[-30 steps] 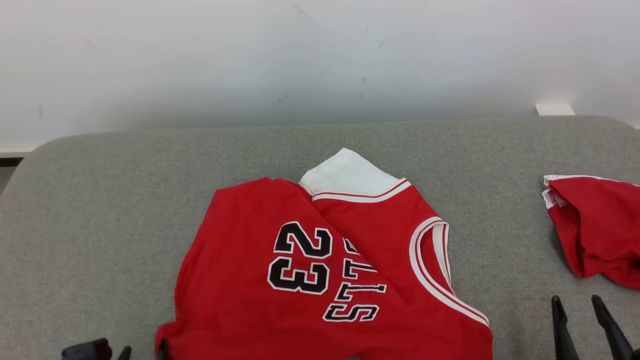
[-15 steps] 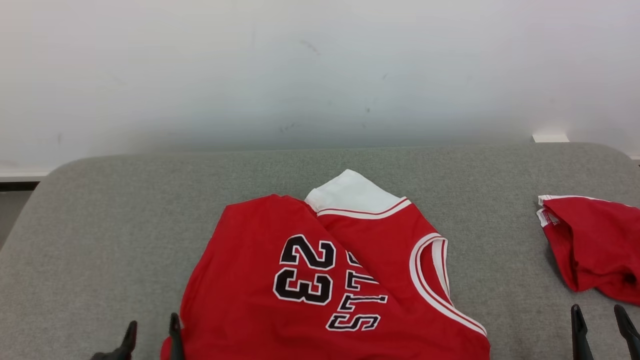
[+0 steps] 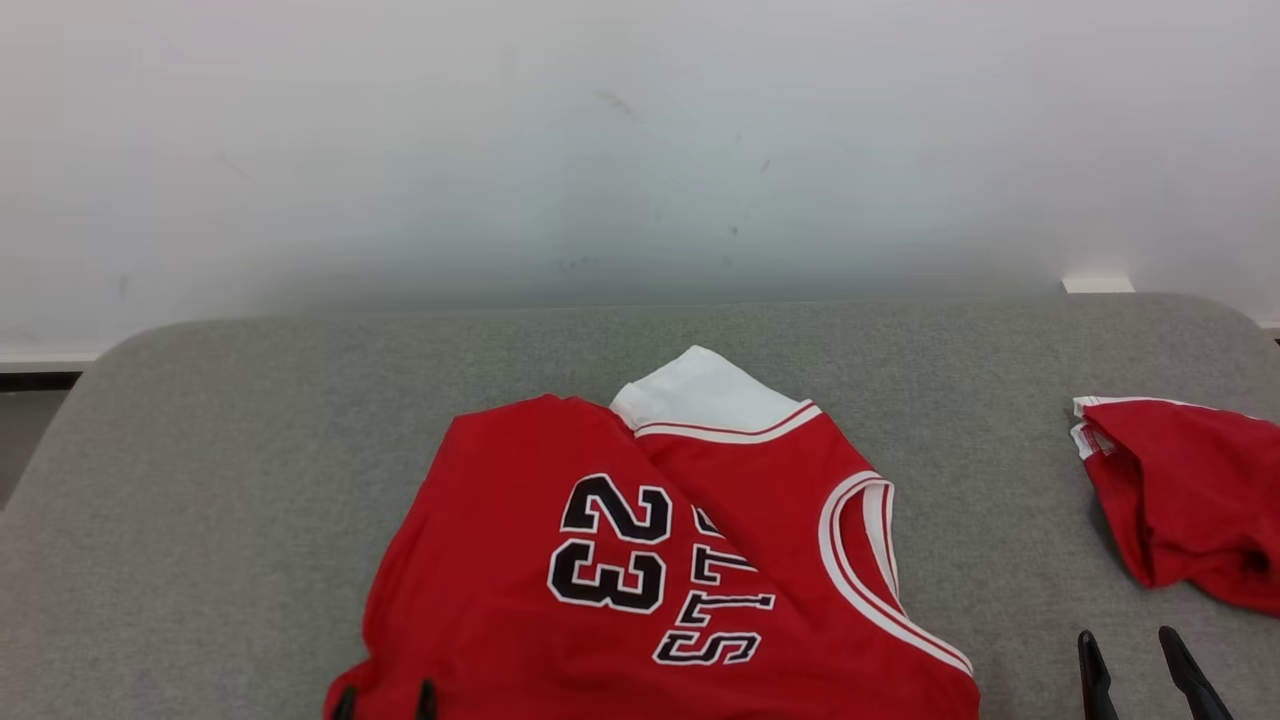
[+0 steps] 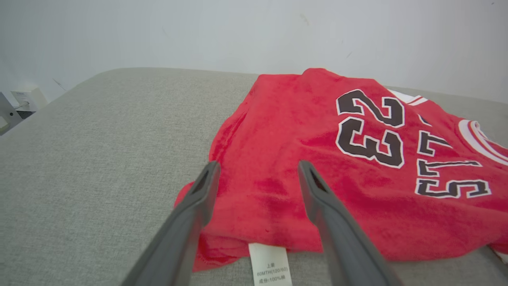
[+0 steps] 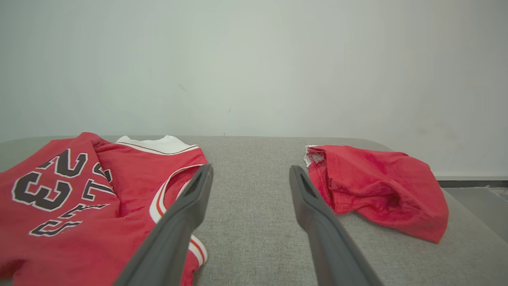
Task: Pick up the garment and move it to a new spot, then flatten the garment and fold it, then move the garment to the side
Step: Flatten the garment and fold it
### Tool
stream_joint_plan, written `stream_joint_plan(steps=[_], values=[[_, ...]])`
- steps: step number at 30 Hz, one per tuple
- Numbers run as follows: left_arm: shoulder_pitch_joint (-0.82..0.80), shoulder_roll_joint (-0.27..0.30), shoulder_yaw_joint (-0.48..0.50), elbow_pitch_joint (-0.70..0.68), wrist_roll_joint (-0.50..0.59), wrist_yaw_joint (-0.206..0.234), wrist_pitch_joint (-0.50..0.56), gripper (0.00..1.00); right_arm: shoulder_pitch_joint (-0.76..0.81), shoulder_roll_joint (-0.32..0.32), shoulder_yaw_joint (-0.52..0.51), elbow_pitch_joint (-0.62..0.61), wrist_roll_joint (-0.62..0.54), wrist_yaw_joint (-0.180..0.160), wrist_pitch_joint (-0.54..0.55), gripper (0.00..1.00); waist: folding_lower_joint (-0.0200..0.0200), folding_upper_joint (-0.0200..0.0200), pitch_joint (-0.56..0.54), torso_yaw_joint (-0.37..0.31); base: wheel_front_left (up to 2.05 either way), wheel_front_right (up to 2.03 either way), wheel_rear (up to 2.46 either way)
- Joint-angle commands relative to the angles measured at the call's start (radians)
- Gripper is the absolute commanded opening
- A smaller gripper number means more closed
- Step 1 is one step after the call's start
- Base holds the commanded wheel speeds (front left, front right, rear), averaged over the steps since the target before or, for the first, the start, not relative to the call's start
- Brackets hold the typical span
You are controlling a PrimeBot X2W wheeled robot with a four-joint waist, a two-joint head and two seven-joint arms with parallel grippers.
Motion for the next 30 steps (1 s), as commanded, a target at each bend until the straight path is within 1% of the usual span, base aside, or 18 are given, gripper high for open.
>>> stream_joint_plan(steps=[1,6,12,16,18,20,23,24,25,27,29,30], values=[[0.016,-0.014,0.022,0.005,0.027,-0.020,0.000,1.00,-0.006,-0.010,0.002,0.003,0.005,-0.003,0.001,1.00,0.0001,0.0000,0.002,0.008,0.00,0.00,0.00],[0.019,-0.055,0.088,0.005,0.096,-0.077,0.000,1.00,-0.015,-0.013,0.010,0.008,0.007,-0.003,0.001,1.00,0.0001,0.0000,0.005,0.024,0.00,0.00,0.00],[0.020,-0.087,0.145,-0.007,0.154,-0.128,0.000,1.00,-0.029,-0.009,0.032,-0.001,0.014,-0.003,0.001,1.00,0.0001,0.0000,0.006,0.026,0.00,0.00,0.00],[0.024,-0.099,0.178,-0.047,0.179,-0.146,0.000,1.00,-0.023,-0.026,0.054,-0.049,0.028,-0.003,0.001,1.00,0.0001,0.0000,-0.002,0.022,0.00,0.00,0.00],[0.044,-0.099,0.188,-0.033,0.180,-0.150,0.000,1.00,0.000,-0.034,0.081,-0.067,0.071,-0.003,0.010,1.00,0.0001,0.0000,-0.007,0.020,0.00,0.00,0.00],[0.044,-0.085,0.191,-0.007,0.183,-0.155,0.003,1.00,0.015,-0.079,0.128,-0.097,0.093,-0.003,0.079,1.00,0.0001,0.0000,-0.007,0.019,0.00,0.00,0.00],[0.028,-0.070,0.194,0.031,0.172,-0.158,0.070,1.00,0.066,-0.130,0.193,-0.140,0.140,-0.003,0.251,1.00,0.0001,0.0000,-0.004,0.024,0.00,0.00,0.00],[0.024,-0.069,0.197,0.039,0.162,-0.155,0.102,1.00,0.085,-0.138,0.208,-0.152,0.161,-0.003,0.305,1.00,0.0001,0.0000,-0.001,0.027,0.00,0.00,0.00],[0.019,-0.061,0.191,0.045,0.163,-0.163,0.133,1.00,0.106,-0.145,0.226,-0.162,0.191,-0.003,0.359,1.00,0.0001,0.0000,0.001,0.030,0.00,0.00,0.00],[0.012,-0.060,0.192,0.053,0.153,-0.157,0.190,1.00,0.142,-0.166,0.255,-0.166,0.214,-0.003,0.448,1.00,0.0001,0.0000,0.005,0.037,0.00,0.00,0.00],[0.013,-0.057,0.181,0.058,0.147,-0.167,0.243,1.00,0.176,-0.166,0.279,-0.148,0.245,-0.003,0.521,1.00,0.0001,0.0000,0.011,0.042,0.00,0.00,0.00],[0.011,-0.059,0.185,0.056,0.144,-0.163,0.259,1.00,0.185,-0.164,0.284,-0.138,0.250,-0.003,0.544,1.00,0.0001,0.0000,0.014,0.045,0.00,0.00,0.00]])
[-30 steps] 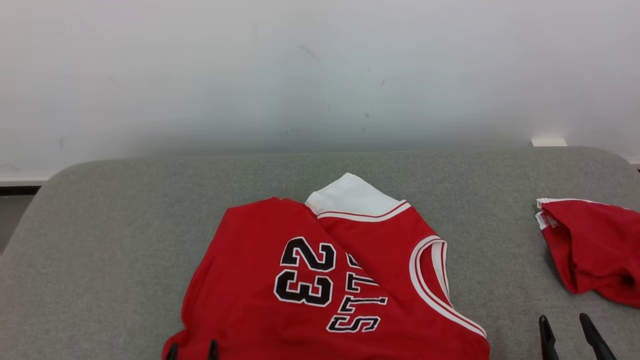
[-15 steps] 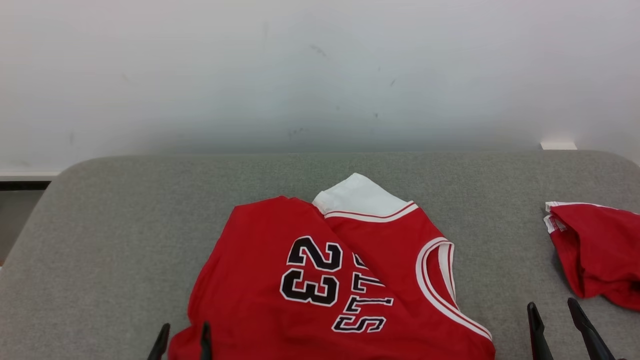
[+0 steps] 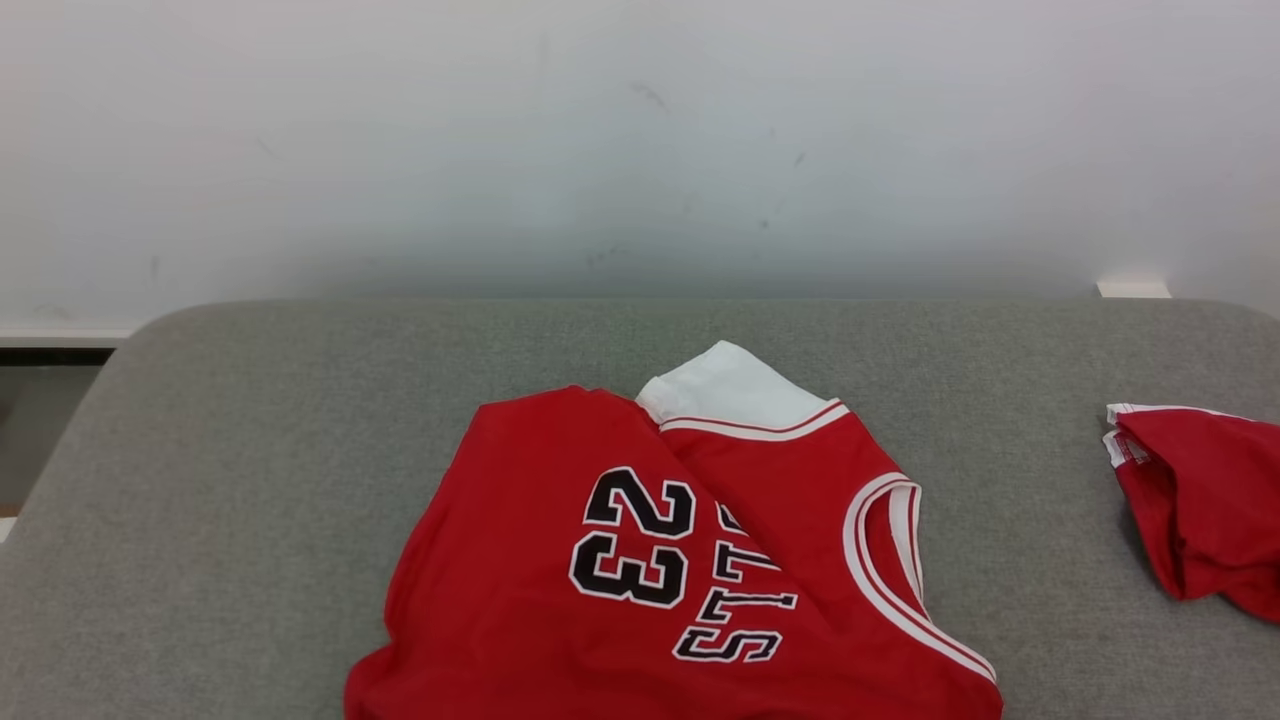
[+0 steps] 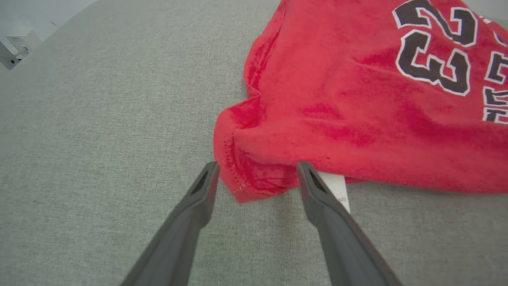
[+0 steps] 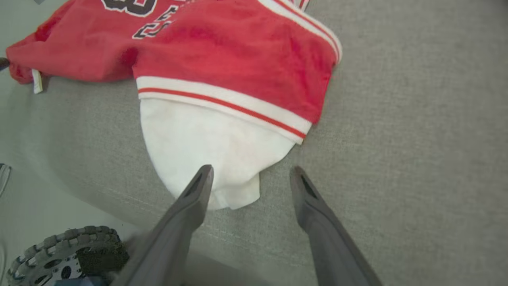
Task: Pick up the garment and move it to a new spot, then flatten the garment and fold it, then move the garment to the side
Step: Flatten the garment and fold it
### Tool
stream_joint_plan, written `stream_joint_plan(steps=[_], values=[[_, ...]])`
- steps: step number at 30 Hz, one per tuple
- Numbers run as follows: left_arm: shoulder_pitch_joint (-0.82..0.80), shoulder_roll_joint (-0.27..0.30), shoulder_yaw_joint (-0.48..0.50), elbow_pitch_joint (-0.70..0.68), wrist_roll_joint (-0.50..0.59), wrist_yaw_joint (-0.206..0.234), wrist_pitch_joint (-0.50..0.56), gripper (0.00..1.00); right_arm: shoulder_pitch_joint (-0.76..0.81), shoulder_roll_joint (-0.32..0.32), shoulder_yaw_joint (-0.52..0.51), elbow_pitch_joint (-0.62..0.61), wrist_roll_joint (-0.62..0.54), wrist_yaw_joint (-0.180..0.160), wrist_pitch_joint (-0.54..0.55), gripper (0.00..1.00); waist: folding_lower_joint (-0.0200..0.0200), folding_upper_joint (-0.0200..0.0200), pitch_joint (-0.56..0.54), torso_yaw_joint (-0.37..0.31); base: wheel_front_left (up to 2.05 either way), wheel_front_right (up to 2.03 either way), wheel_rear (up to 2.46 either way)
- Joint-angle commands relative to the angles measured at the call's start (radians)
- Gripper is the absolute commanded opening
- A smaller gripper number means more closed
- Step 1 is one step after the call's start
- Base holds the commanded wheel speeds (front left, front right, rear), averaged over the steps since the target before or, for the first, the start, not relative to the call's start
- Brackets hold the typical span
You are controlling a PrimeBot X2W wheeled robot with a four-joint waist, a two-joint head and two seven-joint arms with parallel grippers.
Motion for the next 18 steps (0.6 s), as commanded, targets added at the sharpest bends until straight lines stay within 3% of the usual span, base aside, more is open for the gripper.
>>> stream_joint_plan(steps=[1,8,18], values=[[-0.006,0.006,0.002,0.000,-0.013,0.000,0.028,1.00,0.017,0.002,0.007,0.020,0.014,-0.003,0.030,1.00,0.0000,0.0000,0.010,0.007,0.00,0.00,0.00],[-0.035,0.017,-0.013,-0.007,-0.014,-0.006,0.075,1.00,-0.057,0.039,0.029,0.099,0.009,-0.003,0.014,1.00,0.0000,0.0000,0.058,0.018,0.00,0.00,0.00],[-0.091,0.014,-0.031,0.025,-0.021,-0.008,0.103,1.00,-0.161,0.036,0.086,0.213,0.020,-0.003,0.002,1.00,0.0000,0.0000,0.097,0.027,0.00,0.00,0.00]])
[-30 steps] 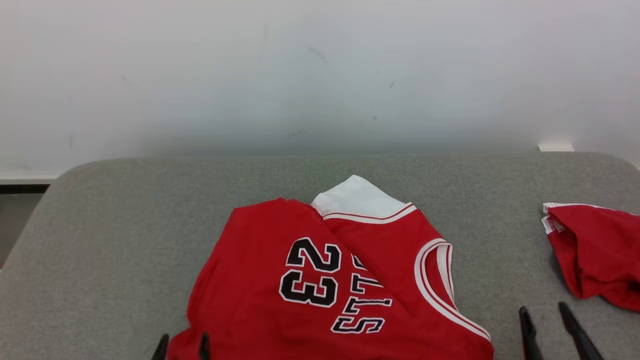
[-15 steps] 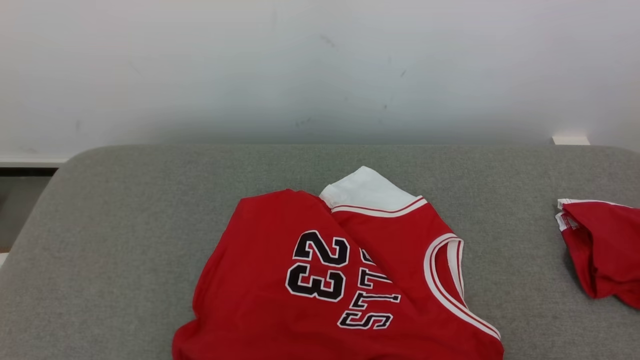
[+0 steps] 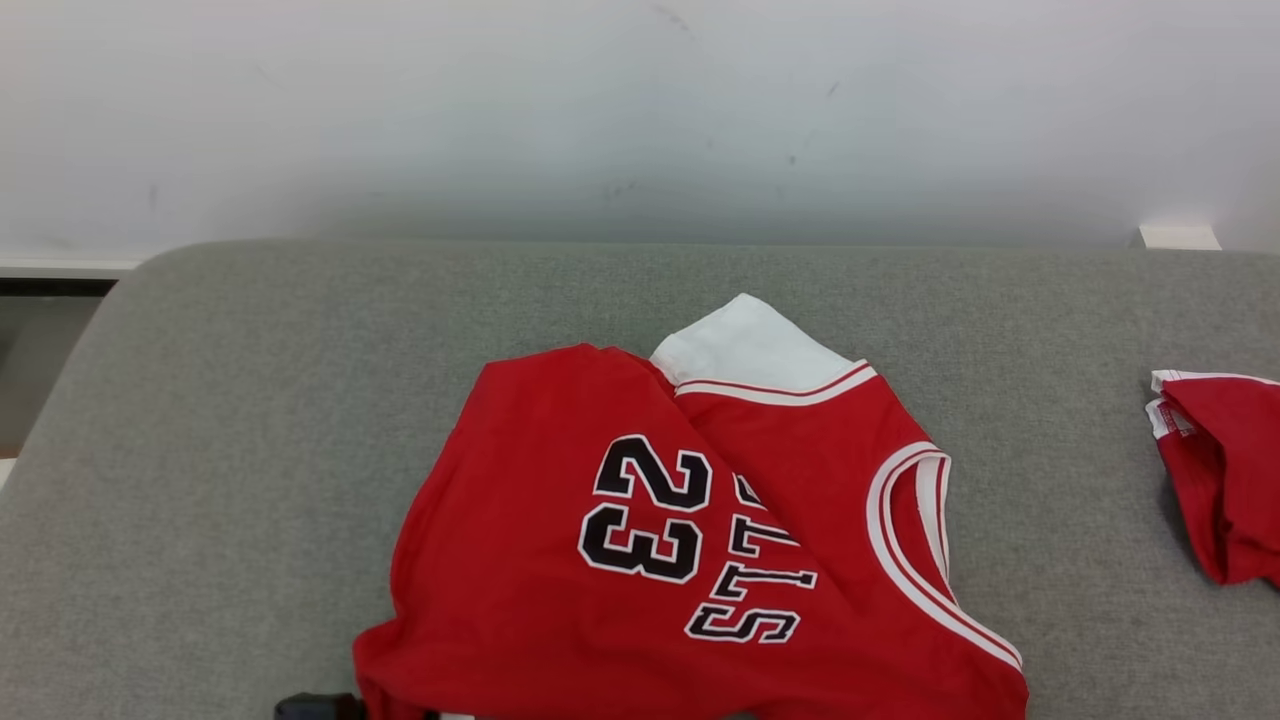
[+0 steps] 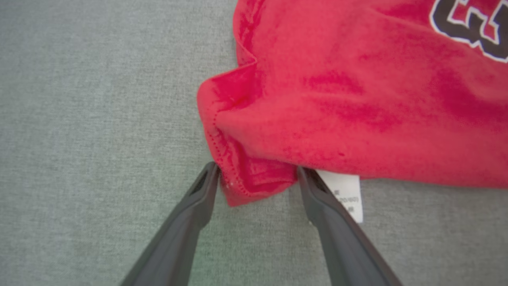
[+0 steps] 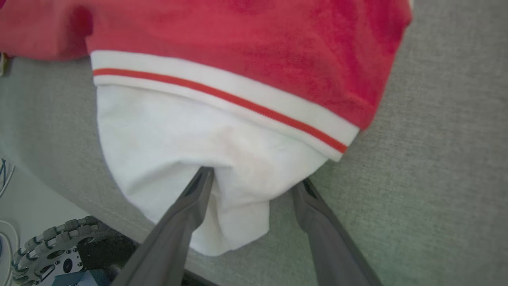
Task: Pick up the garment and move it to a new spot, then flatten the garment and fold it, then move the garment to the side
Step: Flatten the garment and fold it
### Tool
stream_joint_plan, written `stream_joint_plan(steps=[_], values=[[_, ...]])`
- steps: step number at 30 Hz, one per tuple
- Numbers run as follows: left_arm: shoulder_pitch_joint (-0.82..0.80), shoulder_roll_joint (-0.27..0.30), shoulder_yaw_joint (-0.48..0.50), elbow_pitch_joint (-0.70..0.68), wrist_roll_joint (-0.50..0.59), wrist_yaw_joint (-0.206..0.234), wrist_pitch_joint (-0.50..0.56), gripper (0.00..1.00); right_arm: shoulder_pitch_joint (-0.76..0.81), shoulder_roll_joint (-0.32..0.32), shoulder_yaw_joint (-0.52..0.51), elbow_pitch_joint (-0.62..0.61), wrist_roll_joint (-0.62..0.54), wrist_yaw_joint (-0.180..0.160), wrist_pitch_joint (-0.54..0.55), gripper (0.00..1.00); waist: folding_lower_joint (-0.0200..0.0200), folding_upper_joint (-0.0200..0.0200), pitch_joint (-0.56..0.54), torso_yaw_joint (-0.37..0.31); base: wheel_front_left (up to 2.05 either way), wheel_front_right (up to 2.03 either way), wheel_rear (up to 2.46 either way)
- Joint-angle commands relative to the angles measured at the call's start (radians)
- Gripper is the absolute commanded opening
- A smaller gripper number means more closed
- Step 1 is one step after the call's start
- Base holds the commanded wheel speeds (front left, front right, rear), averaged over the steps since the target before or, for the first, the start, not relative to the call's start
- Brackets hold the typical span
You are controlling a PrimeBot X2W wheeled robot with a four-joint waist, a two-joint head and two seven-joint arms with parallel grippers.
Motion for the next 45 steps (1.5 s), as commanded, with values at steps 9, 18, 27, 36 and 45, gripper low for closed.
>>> stream_joint_plan(steps=[9,18,27,36,45], values=[[-0.002,0.010,0.032,0.032,-0.017,0.045,0.012,1.00,-0.043,-0.015,0.039,0.052,0.016,-0.003,-0.022,1.00,0.0000,-0.0001,0.007,-0.018,0.00,0.00,0.00],[0.016,0.014,0.035,0.023,-0.050,0.036,0.045,0.53,-0.058,-0.014,0.078,0.068,0.026,-0.003,-0.005,1.00,0.0000,-0.0001,0.009,-0.012,0.00,0.00,0.00],[-0.025,-0.008,0.006,0.082,-0.077,0.000,0.055,0.00,-0.122,0.035,0.130,0.096,0.139,0.002,-0.020,0.00,0.0000,-0.0001,-0.008,-0.012,0.00,0.00,0.00],[-0.025,-0.024,0.075,-0.182,-0.254,-0.071,0.104,0.00,-0.121,-0.033,-0.052,-0.170,0.417,-0.002,-0.058,0.00,0.0000,-0.0001,-0.049,-0.019,0.00,0.00,0.00],[-0.117,-0.017,0.119,-0.608,-0.423,-0.095,0.261,0.00,-0.160,-0.137,-0.317,-0.538,0.624,-0.001,0.072,0.00,0.0000,-0.0001,-0.096,-0.052,0.00,0.00,0.00]])
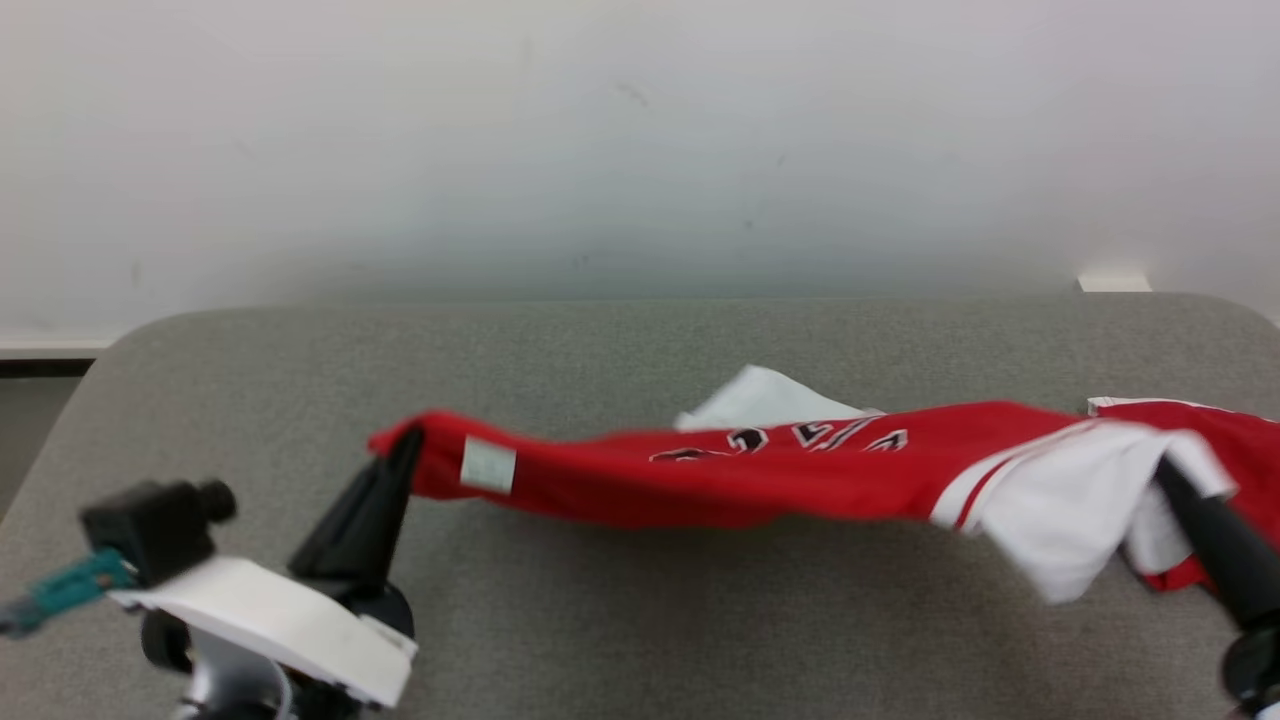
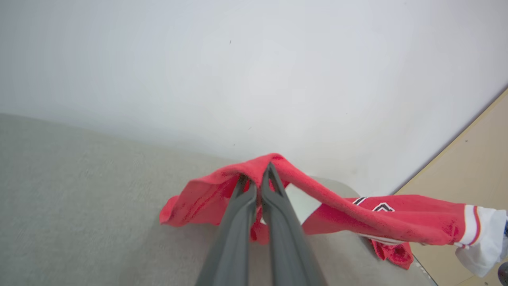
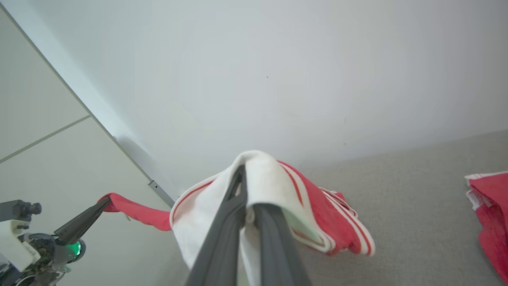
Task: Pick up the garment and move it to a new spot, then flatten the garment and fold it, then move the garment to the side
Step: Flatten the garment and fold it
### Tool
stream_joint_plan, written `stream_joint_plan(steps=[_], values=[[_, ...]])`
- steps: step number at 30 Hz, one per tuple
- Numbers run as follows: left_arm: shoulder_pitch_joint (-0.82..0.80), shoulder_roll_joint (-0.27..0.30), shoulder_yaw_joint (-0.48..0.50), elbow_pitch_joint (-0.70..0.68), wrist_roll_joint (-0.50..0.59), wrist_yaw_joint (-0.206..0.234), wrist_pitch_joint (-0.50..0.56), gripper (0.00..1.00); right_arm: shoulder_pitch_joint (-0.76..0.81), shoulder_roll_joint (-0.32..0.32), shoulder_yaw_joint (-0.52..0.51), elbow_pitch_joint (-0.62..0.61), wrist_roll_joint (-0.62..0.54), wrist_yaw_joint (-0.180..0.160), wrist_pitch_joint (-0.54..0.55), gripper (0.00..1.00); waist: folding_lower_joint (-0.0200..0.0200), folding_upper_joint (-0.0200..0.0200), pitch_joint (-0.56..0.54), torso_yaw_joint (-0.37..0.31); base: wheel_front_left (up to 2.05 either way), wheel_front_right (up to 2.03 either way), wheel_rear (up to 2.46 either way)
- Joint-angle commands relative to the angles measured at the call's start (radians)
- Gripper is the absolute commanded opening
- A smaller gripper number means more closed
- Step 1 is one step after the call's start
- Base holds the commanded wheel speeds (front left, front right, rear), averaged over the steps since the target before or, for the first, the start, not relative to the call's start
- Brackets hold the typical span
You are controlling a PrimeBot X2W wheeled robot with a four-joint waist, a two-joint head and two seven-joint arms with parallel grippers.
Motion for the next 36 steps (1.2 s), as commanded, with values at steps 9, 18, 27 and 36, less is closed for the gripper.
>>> stream_joint_plan(steps=[9,18,27,36], values=[[-0.310,0.047,0.054,-0.272,-0.089,0.039,0.138,0.00,-0.135,-0.102,-0.255,-0.190,0.131,0.000,0.201,0.00,0.0000,0.0000,-0.015,-0.025,0.00,0.00,0.00],[-0.554,0.091,0.005,-0.150,-0.044,0.074,0.253,0.00,-0.370,-0.045,-0.302,-0.121,0.168,0.000,0.403,0.00,0.0000,0.0000,0.097,-0.021,0.00,0.00,0.00],[-0.850,0.078,-0.029,0.316,0.125,0.114,0.106,0.00,-0.859,0.172,-0.256,0.257,-0.221,0.000,0.480,0.00,0.0000,0.0000,0.276,0.054,0.00,0.00,0.00],[-1.194,-0.015,-0.104,0.745,0.296,0.115,-0.390,0.00,-1.239,0.278,-0.212,0.552,-0.458,0.000,0.151,0.00,0.0000,0.0000,0.447,0.112,0.00,0.00,0.00]])
